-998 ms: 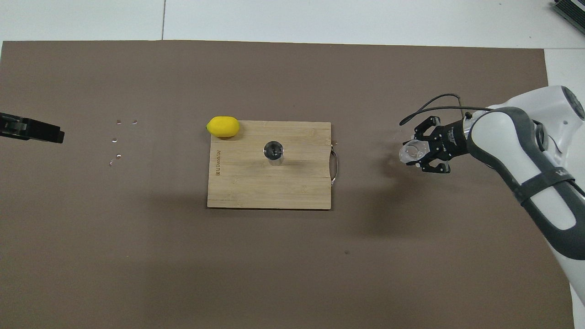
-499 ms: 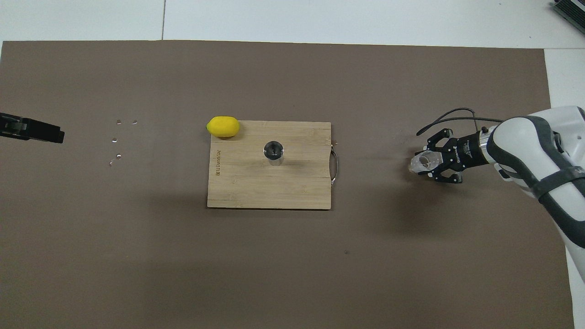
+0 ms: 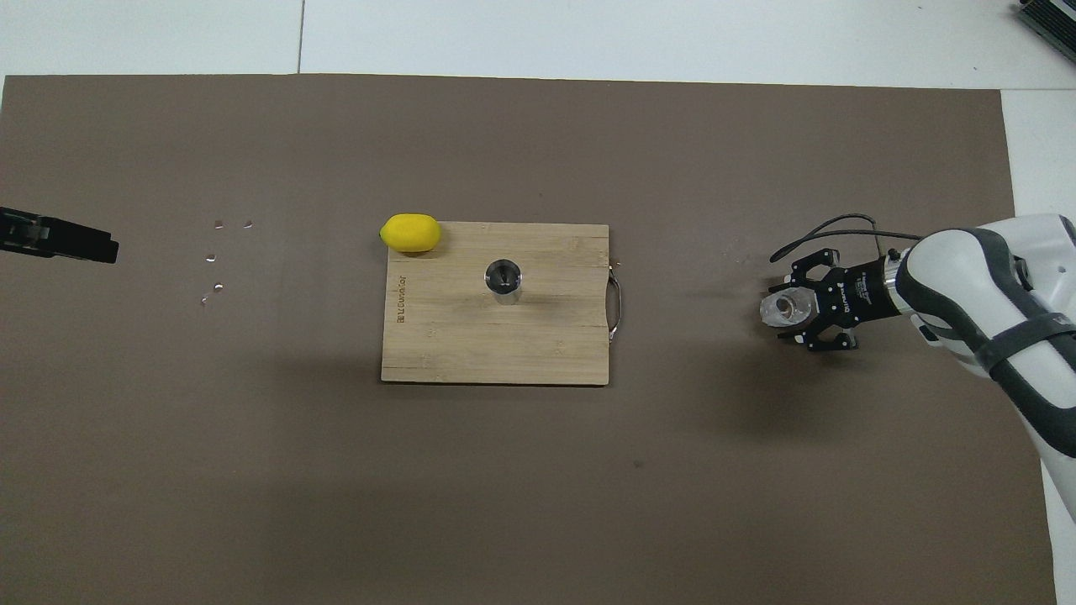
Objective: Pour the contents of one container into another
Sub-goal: 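Carry the glass cup away from the board with the right gripper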
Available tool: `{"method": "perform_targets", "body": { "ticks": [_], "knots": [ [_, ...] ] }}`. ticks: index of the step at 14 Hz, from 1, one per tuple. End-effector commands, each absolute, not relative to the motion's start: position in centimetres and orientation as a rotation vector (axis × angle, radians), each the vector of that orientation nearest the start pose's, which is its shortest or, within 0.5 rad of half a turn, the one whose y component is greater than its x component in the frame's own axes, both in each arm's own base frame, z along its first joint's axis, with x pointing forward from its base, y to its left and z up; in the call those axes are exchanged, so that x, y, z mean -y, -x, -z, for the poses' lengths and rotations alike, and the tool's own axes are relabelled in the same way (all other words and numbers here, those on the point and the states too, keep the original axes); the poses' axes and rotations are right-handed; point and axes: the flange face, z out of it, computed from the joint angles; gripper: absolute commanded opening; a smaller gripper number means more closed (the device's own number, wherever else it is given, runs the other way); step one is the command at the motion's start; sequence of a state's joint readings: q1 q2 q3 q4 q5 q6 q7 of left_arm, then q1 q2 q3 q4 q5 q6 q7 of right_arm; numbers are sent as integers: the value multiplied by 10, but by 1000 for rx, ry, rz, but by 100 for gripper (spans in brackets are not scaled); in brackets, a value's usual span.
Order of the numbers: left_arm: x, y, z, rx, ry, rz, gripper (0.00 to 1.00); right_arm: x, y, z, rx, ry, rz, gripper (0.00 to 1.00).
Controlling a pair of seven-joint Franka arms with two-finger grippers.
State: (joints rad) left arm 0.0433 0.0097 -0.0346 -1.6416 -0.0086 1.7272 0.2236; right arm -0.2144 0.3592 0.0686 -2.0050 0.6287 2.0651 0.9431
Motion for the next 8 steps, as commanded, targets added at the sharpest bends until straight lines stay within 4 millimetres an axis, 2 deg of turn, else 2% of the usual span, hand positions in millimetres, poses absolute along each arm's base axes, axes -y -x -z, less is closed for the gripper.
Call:
{"method": "perform_targets", "body": {
  "ticks": [1, 3, 8],
  "knots": [
    [-4, -570, -605, -319, 3115, 129, 100, 57, -568, -275, -1773, 1993, -609, 99],
    [-4, -570, -605, -319, 3115, 129, 100, 62, -567, -279, -1772, 1995, -598, 99],
    [-4, -570, -605, -319, 3115, 129, 100, 102, -556, -294, -1823, 1961, -546, 100]
  ]
}}
